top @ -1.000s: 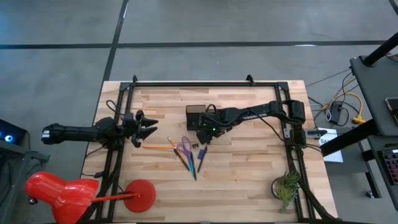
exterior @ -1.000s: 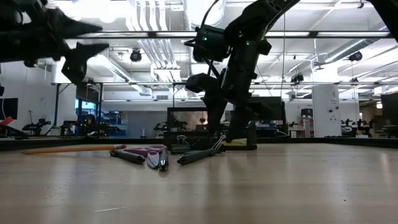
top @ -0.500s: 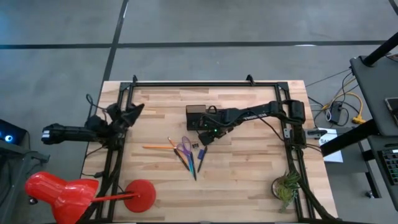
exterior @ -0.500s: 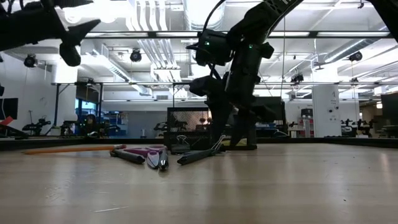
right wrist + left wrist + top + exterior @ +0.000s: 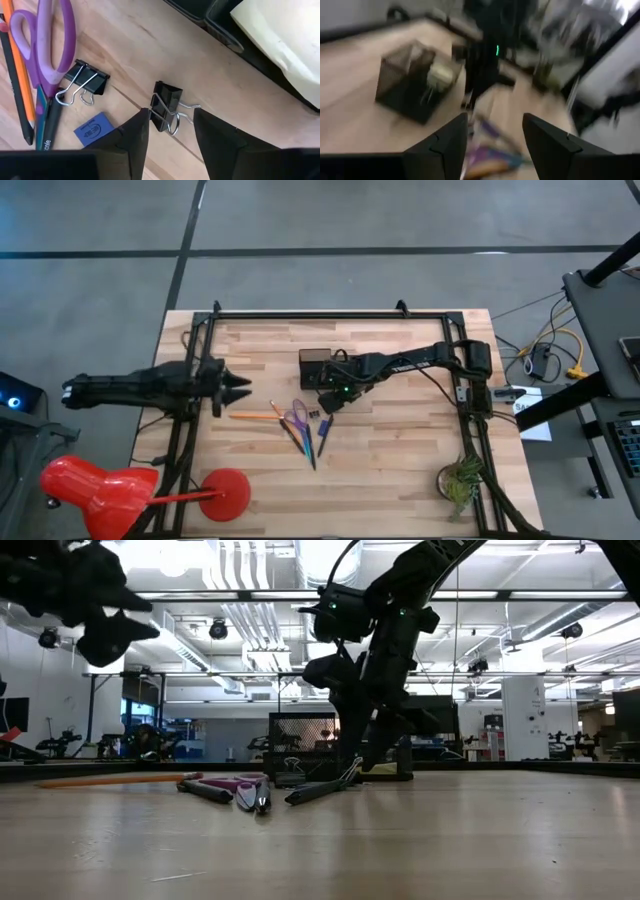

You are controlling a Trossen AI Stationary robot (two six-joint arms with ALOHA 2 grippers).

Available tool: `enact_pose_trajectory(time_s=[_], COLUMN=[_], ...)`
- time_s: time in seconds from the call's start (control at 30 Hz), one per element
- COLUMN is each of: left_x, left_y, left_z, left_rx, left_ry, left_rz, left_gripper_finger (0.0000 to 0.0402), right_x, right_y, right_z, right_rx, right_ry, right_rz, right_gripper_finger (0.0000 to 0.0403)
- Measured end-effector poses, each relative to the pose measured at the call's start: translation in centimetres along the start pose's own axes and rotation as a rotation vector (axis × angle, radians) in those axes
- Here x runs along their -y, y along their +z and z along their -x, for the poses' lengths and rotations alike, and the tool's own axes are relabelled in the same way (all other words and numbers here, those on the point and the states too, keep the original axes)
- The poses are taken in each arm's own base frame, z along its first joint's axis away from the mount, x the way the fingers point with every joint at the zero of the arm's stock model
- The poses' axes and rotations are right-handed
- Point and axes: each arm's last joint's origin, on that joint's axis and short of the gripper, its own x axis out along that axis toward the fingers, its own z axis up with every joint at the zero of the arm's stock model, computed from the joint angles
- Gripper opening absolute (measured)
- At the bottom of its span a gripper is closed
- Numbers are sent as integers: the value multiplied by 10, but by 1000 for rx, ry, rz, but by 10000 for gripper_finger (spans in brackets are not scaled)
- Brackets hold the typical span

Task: Pick and place office supplies into organizer
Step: Put the left yellow pencil into the black desk organizer

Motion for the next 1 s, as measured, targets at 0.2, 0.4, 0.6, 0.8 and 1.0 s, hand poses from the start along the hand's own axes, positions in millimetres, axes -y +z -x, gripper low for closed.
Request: enact_pose_trajectory(time_s=[0.2, 0.4, 0.6, 0.8, 1.0], left_x=[3, -1, -5, 0, 3], left_y=[-2, -15, -29, -34, -42], left_z=[-16, -45, -74, -89, -100], left_rx=[-155, -327, -460, -508, -564], left_ry=[-33, 28, 32, -36, -60], left_rz=[-276, -360, -341, -349, -410], left_gripper_finger=[176, 176, 176, 176, 176], right_x=[0, 0, 0, 0, 0], right_y=[0, 0, 0, 0, 0], right_z=[0, 0, 0, 0, 0], right_rx=[-1, 0, 0, 0, 0], right_ry=[0, 1, 1, 1, 1], right_rz=[6, 8, 21, 34, 42], right_gripper_finger=[155, 165, 173, 172, 173])
